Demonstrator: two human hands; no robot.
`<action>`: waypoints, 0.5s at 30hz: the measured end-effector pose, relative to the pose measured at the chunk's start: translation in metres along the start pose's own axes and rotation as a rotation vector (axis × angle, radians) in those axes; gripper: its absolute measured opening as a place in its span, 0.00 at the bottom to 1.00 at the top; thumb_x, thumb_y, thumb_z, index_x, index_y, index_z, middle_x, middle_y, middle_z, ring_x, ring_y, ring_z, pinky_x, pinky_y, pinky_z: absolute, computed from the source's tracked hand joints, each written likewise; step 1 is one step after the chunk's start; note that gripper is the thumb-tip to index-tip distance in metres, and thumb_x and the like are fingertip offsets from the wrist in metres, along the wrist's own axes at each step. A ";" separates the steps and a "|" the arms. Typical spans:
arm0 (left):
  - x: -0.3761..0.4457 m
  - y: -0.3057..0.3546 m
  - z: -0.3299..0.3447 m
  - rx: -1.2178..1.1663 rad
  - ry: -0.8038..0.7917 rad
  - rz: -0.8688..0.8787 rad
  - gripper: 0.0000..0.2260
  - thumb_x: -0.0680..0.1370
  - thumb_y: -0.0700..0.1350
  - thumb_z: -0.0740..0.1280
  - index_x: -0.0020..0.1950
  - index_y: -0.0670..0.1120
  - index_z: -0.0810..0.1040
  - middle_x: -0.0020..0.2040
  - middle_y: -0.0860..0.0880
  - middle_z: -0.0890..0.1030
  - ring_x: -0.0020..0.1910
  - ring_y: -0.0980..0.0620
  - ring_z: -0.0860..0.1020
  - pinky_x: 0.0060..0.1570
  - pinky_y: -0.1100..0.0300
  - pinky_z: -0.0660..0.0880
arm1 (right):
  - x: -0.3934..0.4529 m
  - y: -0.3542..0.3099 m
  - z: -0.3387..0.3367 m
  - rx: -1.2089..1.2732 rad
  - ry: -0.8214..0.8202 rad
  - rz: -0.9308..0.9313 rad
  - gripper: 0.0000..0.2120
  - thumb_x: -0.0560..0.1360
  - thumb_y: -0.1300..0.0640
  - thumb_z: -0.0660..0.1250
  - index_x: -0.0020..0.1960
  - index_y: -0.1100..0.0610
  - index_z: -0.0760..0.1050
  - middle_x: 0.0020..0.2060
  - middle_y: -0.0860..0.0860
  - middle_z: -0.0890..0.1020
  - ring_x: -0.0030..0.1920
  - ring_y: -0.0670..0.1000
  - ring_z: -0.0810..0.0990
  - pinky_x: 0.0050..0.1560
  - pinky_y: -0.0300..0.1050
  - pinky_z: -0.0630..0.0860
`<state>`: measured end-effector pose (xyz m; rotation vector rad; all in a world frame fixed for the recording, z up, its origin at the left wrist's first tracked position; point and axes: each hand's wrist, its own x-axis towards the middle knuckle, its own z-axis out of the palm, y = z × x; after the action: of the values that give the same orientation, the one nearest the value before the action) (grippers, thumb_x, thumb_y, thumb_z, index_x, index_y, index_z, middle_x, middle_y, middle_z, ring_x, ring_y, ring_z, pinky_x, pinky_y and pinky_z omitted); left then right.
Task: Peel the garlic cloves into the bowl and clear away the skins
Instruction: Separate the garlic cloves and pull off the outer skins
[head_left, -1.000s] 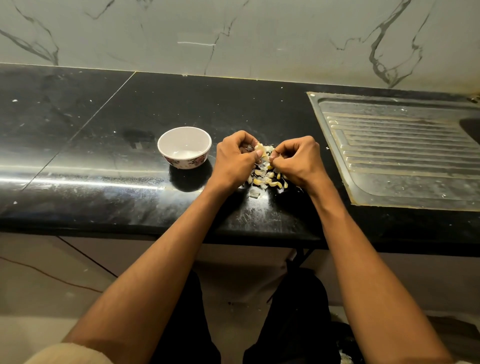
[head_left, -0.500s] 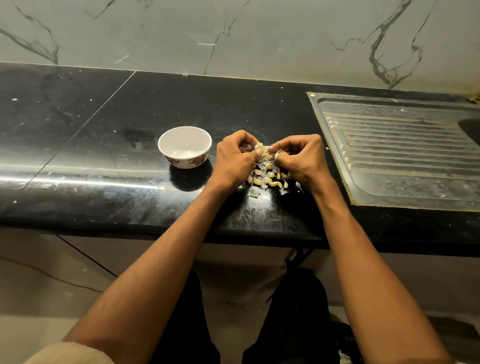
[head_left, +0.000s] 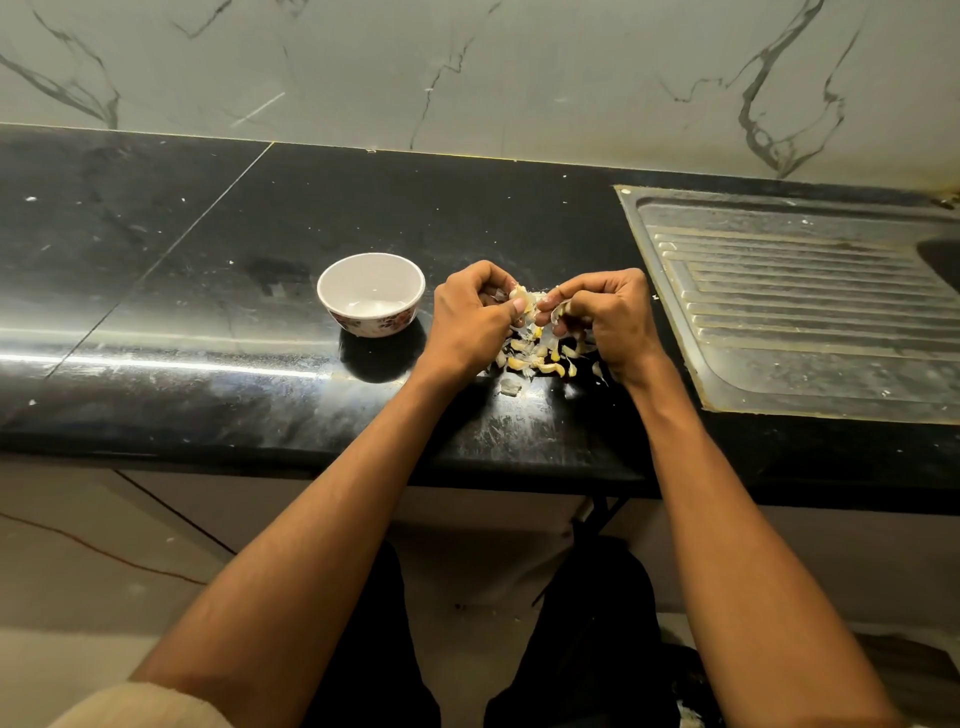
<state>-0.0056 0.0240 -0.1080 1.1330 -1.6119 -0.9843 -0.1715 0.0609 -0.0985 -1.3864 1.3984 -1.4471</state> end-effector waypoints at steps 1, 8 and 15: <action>0.000 0.000 0.000 0.000 -0.002 -0.001 0.03 0.76 0.38 0.74 0.46 0.44 0.81 0.38 0.49 0.83 0.37 0.54 0.82 0.44 0.51 0.84 | 0.000 0.000 0.000 -0.001 -0.006 -0.005 0.14 0.64 0.66 0.61 0.41 0.68 0.84 0.34 0.63 0.85 0.31 0.59 0.81 0.36 0.49 0.76; -0.001 0.001 0.001 -0.022 0.001 -0.008 0.03 0.76 0.37 0.74 0.46 0.43 0.81 0.37 0.50 0.83 0.36 0.56 0.83 0.40 0.58 0.82 | -0.003 -0.001 0.000 -0.046 -0.029 -0.062 0.15 0.66 0.64 0.60 0.39 0.63 0.85 0.32 0.64 0.83 0.26 0.50 0.76 0.27 0.36 0.68; 0.002 -0.004 0.002 -0.038 0.011 0.007 0.03 0.77 0.39 0.75 0.47 0.44 0.82 0.39 0.46 0.85 0.39 0.49 0.85 0.45 0.49 0.84 | -0.007 -0.004 0.002 -0.172 -0.054 -0.105 0.15 0.66 0.60 0.60 0.37 0.60 0.86 0.30 0.59 0.84 0.25 0.43 0.73 0.28 0.35 0.67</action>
<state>-0.0065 0.0215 -0.1117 1.1047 -1.5815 -0.9986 -0.1679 0.0675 -0.0964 -1.6159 1.4628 -1.3699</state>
